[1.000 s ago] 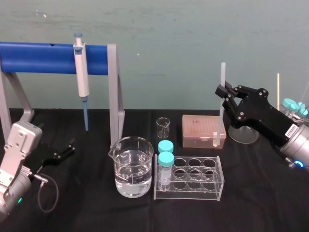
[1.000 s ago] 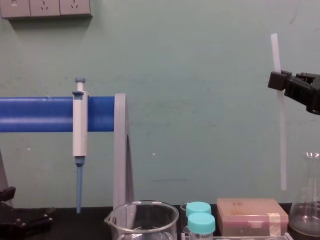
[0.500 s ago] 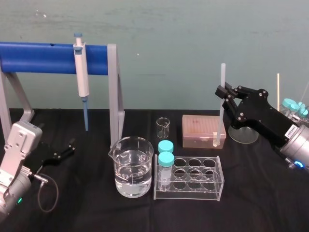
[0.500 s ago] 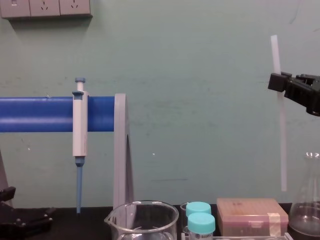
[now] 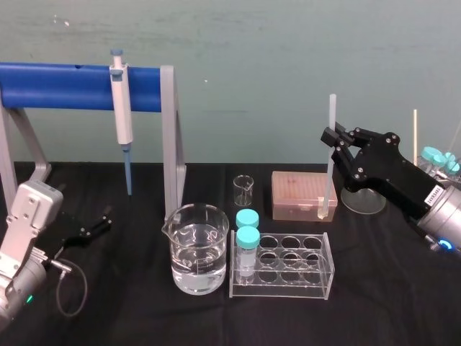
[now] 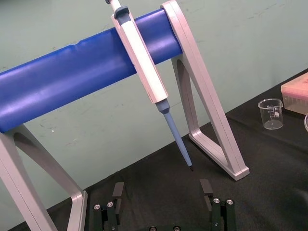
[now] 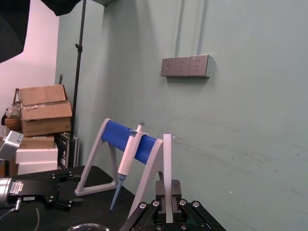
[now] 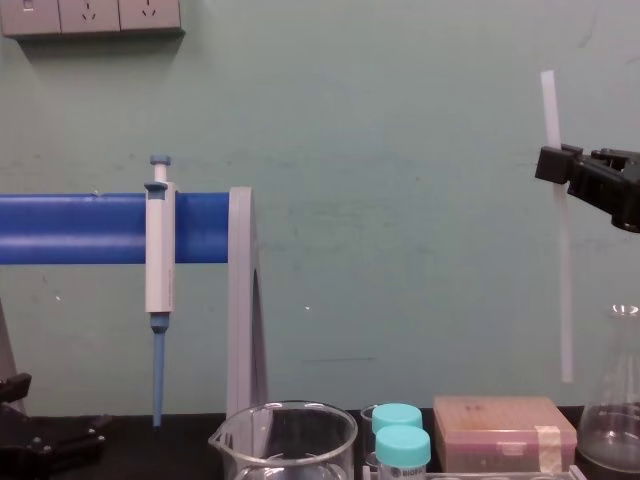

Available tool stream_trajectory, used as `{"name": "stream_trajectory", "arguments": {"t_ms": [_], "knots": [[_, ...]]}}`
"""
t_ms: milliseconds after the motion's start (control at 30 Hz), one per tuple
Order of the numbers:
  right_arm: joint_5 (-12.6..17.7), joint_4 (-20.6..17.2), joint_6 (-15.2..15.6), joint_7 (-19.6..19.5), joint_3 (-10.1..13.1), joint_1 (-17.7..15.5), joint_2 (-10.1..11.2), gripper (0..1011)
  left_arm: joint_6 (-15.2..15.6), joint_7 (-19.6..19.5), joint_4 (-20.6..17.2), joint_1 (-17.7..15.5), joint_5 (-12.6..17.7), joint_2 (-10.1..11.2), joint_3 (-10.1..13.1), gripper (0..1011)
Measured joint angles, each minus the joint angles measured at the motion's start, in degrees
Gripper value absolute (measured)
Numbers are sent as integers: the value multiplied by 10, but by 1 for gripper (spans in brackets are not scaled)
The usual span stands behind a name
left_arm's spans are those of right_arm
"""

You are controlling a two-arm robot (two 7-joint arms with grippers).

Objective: Pick up the stirring rod with one hand, then place it down.

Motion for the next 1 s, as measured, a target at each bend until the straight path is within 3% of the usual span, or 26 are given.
{"name": "stream_trajectory", "arguments": {"t_ms": [1000], "knots": [[-3, -2, 1, 0, -4, 0, -1, 68, 0, 0, 0, 0, 0, 0, 0, 1000]]}}
